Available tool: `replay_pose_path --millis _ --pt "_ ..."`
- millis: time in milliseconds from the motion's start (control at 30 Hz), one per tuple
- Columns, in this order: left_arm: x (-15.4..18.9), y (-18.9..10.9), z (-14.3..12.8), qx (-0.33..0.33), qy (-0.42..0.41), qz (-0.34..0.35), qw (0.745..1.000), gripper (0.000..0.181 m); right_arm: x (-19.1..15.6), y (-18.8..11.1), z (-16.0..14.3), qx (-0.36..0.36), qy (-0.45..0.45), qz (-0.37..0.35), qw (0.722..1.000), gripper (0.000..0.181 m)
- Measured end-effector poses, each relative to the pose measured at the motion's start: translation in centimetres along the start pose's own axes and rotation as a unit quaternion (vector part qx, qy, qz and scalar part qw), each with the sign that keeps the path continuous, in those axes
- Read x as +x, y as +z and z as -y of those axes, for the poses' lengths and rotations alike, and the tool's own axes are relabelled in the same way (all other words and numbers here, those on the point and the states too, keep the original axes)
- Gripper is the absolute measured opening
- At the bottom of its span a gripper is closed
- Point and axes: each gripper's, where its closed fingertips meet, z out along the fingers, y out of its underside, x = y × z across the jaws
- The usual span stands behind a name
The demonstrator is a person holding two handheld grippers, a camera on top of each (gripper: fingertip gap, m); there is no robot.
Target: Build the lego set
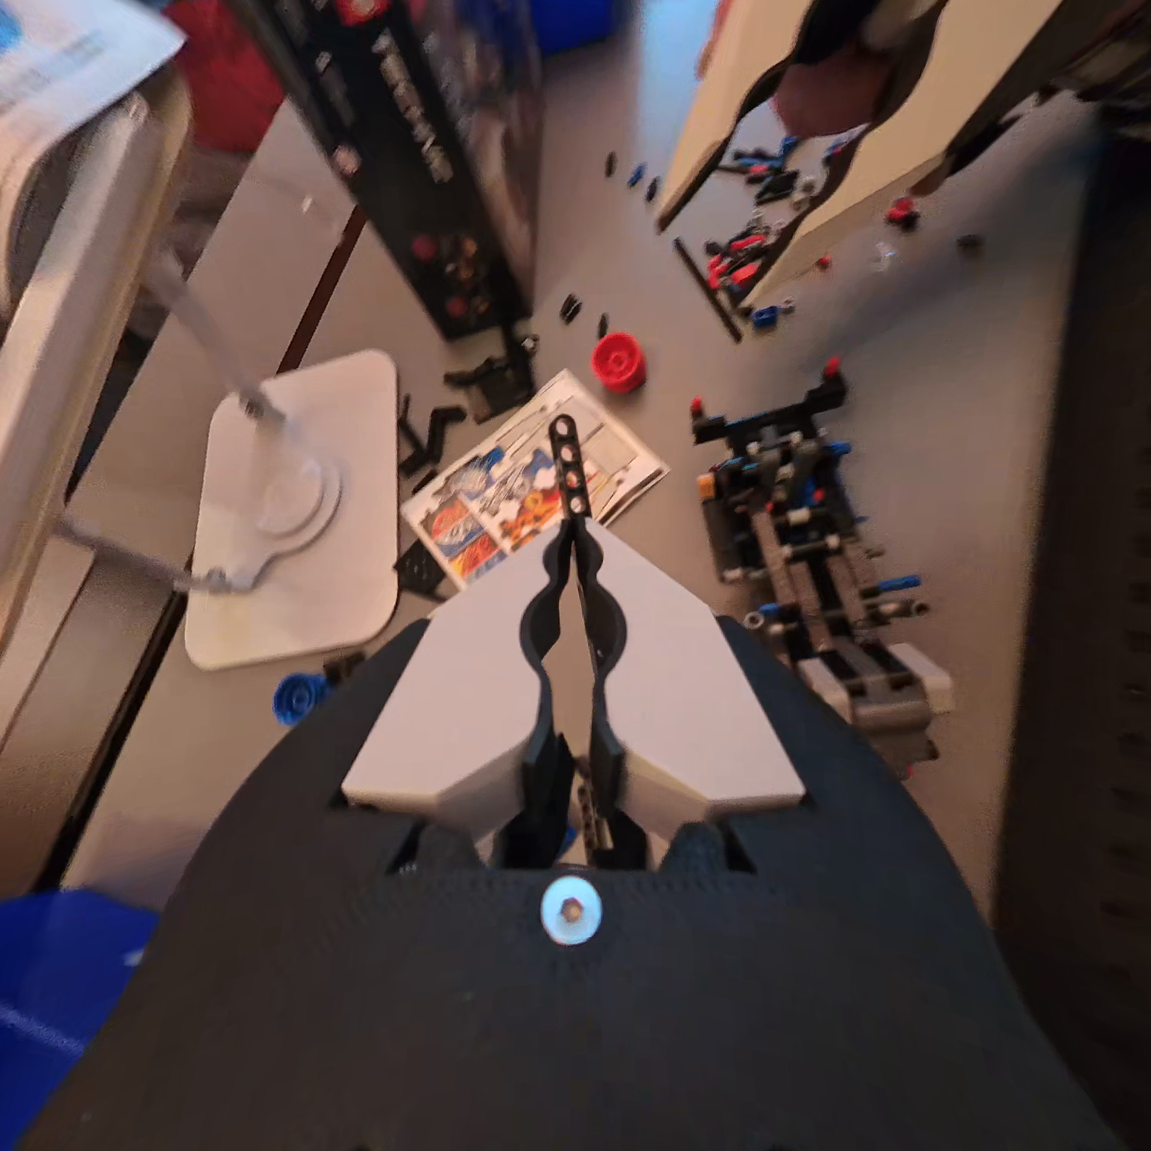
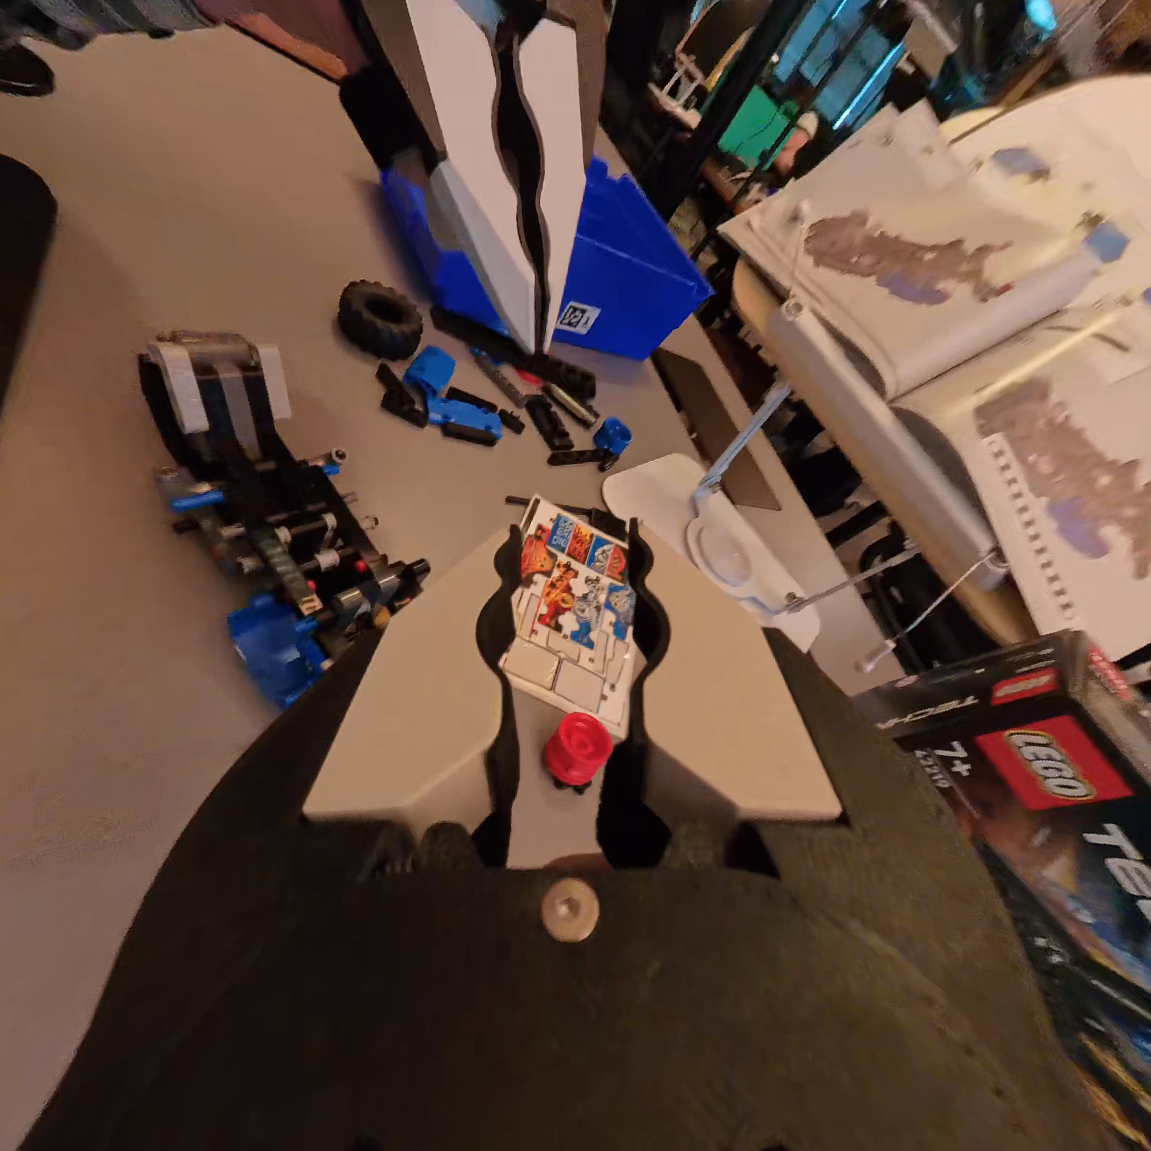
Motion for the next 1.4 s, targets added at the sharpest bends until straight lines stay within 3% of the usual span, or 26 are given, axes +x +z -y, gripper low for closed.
replay_pose_path --millis 233,367,533,767,933,1200,1400 --pt "3.9 3.1 4.0 -0.021 0.096 -0.072 0.993 0.000 -0.3 0.4 -0.5 -0.010 -0.009 0.001 1.000 0.048" --pt "5.2 3.7 4.9 -0.032 0.139 -0.088 0.986 0.000 -1.2 0.3 -0.5 -0.001 -0.002 0.035 0.999 0.039" --pt "6.2 4.1 5.8 -0.036 0.182 -0.105 0.977 0.000 -2.0 0.1 -0.4 0.007 -0.006 0.060 0.998 0.011" --pt "6.0 4.5 6.3 -0.026 0.208 -0.116 0.971 0.000 -2.1 -0.1 -0.6 0.009 -0.001 0.073 0.997 0.004" --pt "5.5 4.7 6.9 0.001 0.200 -0.122 0.972 0.000 -1.4 -0.3 -0.7 0.012 0.021 0.065 0.998 0.005" --pt "2.5 4.7 8.0 0.048 0.157 -0.085 0.983 0.024 0.0 -0.8 -1.0 0.007 0.042 0.044 0.998 0.005" --pt "2.0 4.3 7.0 0.081 0.123 -0.125 0.981 0.033 1.5 -1.6 -1.0 0.013 0.074 0.024 0.997 0.005"
